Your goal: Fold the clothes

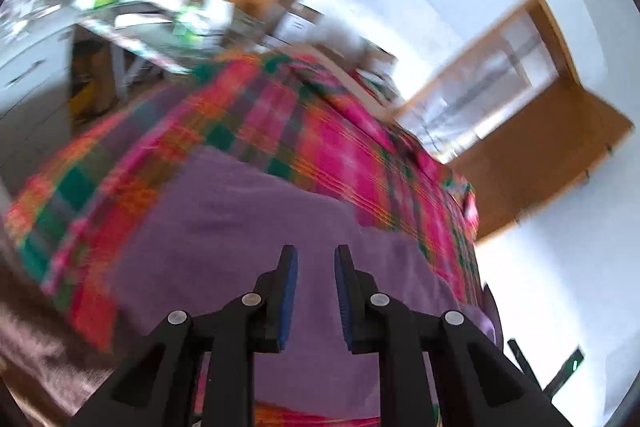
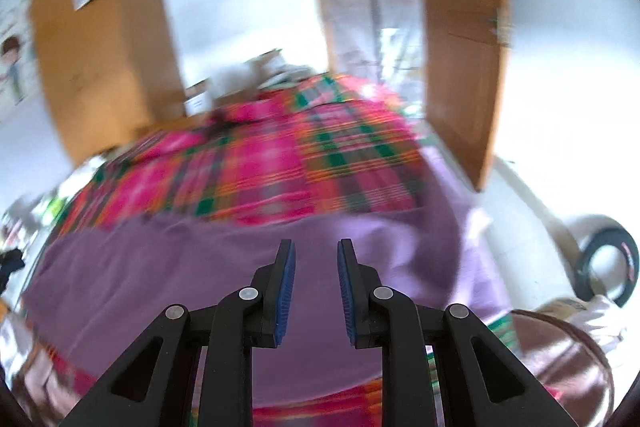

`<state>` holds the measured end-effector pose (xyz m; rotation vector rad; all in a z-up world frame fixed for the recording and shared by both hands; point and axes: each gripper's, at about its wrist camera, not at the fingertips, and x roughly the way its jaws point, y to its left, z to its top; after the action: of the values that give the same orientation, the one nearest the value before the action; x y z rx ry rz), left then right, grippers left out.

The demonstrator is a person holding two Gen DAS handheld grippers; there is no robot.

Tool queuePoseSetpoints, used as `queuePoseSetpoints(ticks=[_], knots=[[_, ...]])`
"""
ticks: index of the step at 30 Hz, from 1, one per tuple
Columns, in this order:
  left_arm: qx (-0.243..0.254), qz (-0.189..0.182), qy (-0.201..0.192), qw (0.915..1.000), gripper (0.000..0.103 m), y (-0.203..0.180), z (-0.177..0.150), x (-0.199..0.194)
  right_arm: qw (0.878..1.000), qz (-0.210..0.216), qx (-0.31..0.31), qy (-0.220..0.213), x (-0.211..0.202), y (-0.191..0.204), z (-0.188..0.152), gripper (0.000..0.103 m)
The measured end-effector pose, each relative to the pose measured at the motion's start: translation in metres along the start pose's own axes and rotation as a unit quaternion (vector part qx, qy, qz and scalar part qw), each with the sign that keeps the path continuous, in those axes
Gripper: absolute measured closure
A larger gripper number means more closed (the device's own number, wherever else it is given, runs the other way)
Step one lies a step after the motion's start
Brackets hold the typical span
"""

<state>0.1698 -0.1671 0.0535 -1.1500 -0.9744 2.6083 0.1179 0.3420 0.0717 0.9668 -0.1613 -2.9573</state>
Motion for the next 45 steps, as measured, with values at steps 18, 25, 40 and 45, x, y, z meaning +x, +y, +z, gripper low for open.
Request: queuePoseSetpoints(ticks=[18,25,40,45], knots=[[0.227,-0.106,0.209,0.9453,0.078,-0.180,-0.042,0.163,0.995,-0.070,0.011,0.071,0.075,-0.072,0.051,0.069],[0.280,-0.124,0.255,0.9171,0.077,-0.235,-0.065,0.206,0.992,-0.038,-0.010,0.122,0.110,-0.072,0.068,0.069],[0.400,-0.138,0.321,0.8473,0.073,-0.311,-0.116,0.267,0.986,-0.032,0.038,0.162,0.140,-0.098,0.070,0.099],[0.426,-0.134,0.331,0.8311,0.073,-0.316,-0.128,0.270,0.989,-0.029,0.059,0.133,0.121,-0.113,0.073,0.100]])
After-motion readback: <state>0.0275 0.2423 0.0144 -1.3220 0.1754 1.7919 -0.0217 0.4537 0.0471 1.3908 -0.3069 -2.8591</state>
